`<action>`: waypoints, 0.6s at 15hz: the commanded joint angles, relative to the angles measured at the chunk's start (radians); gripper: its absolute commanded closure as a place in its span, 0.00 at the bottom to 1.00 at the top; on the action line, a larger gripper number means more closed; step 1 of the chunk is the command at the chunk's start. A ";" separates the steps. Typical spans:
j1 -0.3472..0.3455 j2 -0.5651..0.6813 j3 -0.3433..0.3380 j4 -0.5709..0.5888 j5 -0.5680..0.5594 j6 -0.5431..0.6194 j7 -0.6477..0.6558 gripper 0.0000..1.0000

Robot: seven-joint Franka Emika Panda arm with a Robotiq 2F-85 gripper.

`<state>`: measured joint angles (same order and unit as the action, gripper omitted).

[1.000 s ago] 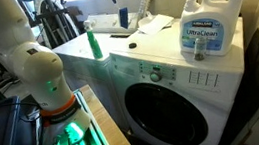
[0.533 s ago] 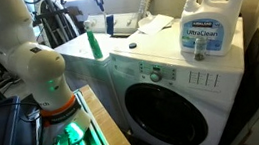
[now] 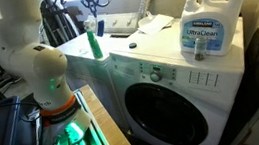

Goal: Move the brush from the right machine to the left one

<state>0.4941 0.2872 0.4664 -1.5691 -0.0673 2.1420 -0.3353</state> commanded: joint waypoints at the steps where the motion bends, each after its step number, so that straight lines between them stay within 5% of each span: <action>1: 0.014 0.133 -0.007 0.106 -0.013 0.022 -0.070 0.90; 7: -0.025 0.230 -0.089 0.168 -0.031 -0.214 -0.109 0.90; 8: -0.026 0.238 -0.105 0.179 -0.043 -0.264 -0.106 0.48; 9: -0.028 0.244 -0.115 0.189 -0.048 -0.318 -0.106 0.43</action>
<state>0.4711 0.5095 0.3748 -1.4229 -0.0840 1.9569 -0.4373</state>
